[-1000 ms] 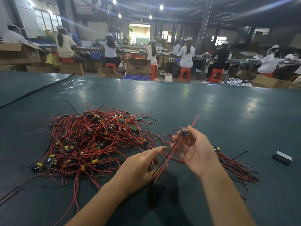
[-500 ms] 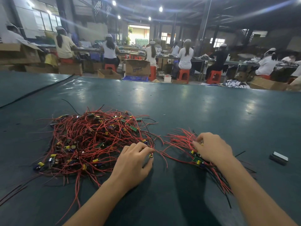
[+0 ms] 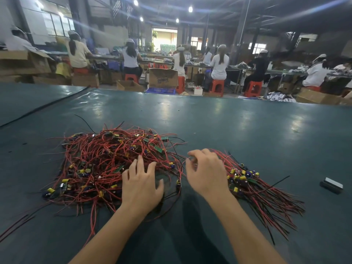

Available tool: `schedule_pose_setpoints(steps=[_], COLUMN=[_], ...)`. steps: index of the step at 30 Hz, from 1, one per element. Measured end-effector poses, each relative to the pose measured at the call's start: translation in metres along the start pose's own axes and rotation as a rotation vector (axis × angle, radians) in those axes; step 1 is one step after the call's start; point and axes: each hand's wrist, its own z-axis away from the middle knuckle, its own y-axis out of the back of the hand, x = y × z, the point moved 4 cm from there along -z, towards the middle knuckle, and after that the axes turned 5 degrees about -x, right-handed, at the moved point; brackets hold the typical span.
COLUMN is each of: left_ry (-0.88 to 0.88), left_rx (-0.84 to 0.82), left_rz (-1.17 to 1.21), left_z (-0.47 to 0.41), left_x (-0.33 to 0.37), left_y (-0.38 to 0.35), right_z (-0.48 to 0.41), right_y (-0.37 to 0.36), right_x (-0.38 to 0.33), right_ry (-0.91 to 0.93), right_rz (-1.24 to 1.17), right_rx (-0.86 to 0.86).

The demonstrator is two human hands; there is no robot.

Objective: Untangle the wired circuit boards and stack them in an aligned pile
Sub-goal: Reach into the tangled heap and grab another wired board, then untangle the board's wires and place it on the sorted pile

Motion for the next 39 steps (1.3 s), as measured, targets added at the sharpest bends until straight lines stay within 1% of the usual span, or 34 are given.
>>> schedule_pose_setpoints(steps=[5, 9, 11, 15, 18, 22, 26, 29, 36, 38, 39], left_ry=[0.018, 0.009, -0.001, -0.006, -0.013, -0.007, 0.000, 0.002, 0.002, 0.017, 0.029], left_rx=[0.011, 0.028, 0.026, -0.012, -0.008, 0.018, 0.026, 0.034, 0.038, 0.053, 0.066], left_rz=[-0.001, 0.078, 0.097, 0.026, 0.018, 0.036, 0.052, 0.086, 0.081, 0.080, 0.076], left_z=[0.000, 0.002, 0.004, 0.004, 0.004, 0.003, 0.002, 0.003, 0.003, 0.004, 0.004], left_x=[-0.002, 0.000, 0.000, 0.000, 0.000, 0.000, -0.001, -0.001, -0.002, -0.001, -0.001], left_y=[-0.002, 0.000, 0.002, 0.004, 0.004, 0.003, 0.000, 0.000, 0.000, 0.000, 0.001], right_z=[-0.035, -0.058, -0.064, -0.072, -0.075, -0.077, -0.082, -0.084, -0.079, -0.078, -0.077], right_y=[-0.029, -0.057, -0.071, -0.085, -0.088, -0.091, -0.090, -0.086, -0.075, -0.073, -0.071], right_x=[-0.048, -0.080, -0.088, -0.092, -0.094, -0.089, -0.086, -0.086, -0.088, -0.085, -0.082], right_ry=[0.170, 0.229, 0.215, 0.153, 0.142, 0.068, 0.082, 0.108, 0.135, 0.162, 0.175], right_rz=[-0.108, -0.143, -0.132, -0.134, -0.141, -0.212, -0.074, -0.042, 0.044, 0.040, 0.000], right_rx=[-0.095, -0.206, -0.287, -0.403, -0.404, -0.401, -0.417, -0.376, -0.067, -0.011, 0.001])
